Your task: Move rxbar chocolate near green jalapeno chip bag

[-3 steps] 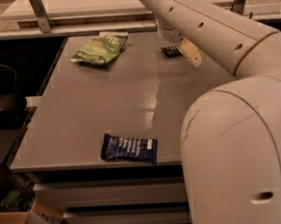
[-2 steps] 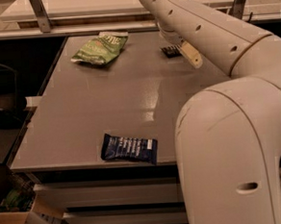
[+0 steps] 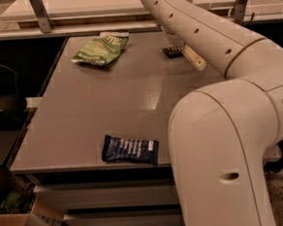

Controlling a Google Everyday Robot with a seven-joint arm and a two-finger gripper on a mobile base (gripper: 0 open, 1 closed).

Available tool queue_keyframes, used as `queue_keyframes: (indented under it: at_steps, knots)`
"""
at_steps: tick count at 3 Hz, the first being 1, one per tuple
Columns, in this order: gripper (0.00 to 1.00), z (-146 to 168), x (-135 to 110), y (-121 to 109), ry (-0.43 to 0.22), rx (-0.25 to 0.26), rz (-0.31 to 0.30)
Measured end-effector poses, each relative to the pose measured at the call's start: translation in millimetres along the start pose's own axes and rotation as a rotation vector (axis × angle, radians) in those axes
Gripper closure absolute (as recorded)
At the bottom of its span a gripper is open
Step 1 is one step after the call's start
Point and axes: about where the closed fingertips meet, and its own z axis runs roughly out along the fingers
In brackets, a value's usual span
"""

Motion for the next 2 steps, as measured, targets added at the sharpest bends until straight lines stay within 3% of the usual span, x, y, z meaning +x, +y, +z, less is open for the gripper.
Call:
queue_keyframes:
  at_steps: [1,2]
  knots:
    - [0.00,6.7,3.8,2.2,0.005,-0.022,0.005]
    - [0.18,11.1,6.7,3.7,0.004,-0.034,0.014]
